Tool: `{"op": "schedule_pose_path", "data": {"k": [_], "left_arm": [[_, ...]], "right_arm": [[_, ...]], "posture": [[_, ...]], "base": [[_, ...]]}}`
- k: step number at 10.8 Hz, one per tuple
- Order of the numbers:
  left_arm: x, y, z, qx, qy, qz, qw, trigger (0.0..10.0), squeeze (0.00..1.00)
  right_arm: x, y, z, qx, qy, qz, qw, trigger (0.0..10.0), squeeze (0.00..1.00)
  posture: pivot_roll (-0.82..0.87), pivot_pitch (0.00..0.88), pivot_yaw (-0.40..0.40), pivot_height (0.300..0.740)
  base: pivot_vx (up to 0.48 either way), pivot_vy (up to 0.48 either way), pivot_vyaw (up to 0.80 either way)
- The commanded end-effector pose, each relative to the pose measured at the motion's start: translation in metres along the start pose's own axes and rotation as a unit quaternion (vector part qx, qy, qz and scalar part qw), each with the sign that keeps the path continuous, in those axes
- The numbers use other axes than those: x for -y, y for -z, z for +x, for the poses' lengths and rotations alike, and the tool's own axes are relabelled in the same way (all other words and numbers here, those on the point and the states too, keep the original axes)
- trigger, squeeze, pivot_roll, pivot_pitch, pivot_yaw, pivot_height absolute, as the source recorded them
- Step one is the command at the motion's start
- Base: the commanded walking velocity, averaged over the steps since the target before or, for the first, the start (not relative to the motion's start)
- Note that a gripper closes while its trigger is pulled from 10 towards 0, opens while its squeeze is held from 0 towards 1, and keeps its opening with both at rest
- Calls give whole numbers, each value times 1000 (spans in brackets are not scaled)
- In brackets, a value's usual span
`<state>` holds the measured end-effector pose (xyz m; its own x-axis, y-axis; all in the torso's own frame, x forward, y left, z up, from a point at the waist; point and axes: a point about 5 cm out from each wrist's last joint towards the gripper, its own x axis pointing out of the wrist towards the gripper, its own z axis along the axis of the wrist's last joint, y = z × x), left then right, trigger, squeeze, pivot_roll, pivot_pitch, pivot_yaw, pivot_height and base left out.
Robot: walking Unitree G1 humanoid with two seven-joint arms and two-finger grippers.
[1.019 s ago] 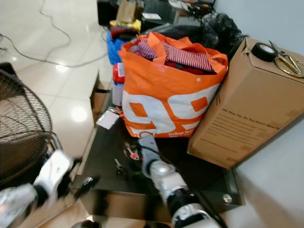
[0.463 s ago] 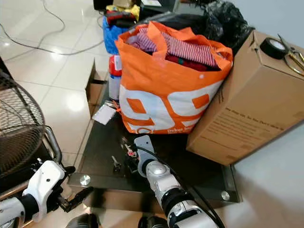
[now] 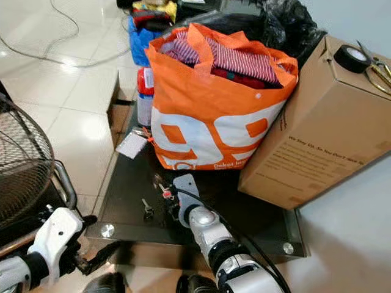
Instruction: Hang keys on a hook
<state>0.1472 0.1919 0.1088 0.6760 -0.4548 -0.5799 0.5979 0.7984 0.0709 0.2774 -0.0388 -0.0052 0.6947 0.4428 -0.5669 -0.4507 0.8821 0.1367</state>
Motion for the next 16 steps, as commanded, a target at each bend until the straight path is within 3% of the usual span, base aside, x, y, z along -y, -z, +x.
{"op": "schedule_pose_path", "data": {"k": [1, 8, 10, 11, 12, 14, 16], "left_arm": [[3, -4, -3, 6, 2, 0, 1000, 10000, 0], [5, -5, -15, -2, 3, -9, 1000, 10000, 0], [6, -7, -13, 0, 3, -10, 1000, 10000, 0], [5, -7, -12, 1, 3, -12, 1000, 10000, 0], [5, -8, -12, 1, 3, -12, 1000, 10000, 0], [5, -9, -11, 3, 5, -12, 1000, 10000, 0], [6, -9, -11, 2, 7, -11, 1000, 10000, 0]], "right_arm": [[-8, 1, 2, 1, -5, 9, 1000, 0, 0], [-23, 0, 4, 6, -12, 37, 999, 0, 0], [-20, -2, 4, 14, -20, 18, 1000, 0, 0], [-16, -4, 3, 16, -30, -16, 999, 10000, 459], [-12, -6, 2, 21, -24, -20, 999, 10000, 1000], [-4, -22, 0, 83, -21, 24, 996, 10000, 1000], [-13, -25, -1, 102, -57, 10, 993, 10000, 1000]], "posture": [[61, 175, -182, 740], [75, 195, -179, 740], [74, 183, -180, 740], [71, 179, -181, 740], [72, 180, -182, 740], [74, 179, -179, 740], [72, 180, -176, 740]], "base": [[0, 0, 0], [0, 0, 0], [0, 0, 0], [0, 0, 0], [0, 0, 0], [0, 0, 0], [0, 0, 0]]}}
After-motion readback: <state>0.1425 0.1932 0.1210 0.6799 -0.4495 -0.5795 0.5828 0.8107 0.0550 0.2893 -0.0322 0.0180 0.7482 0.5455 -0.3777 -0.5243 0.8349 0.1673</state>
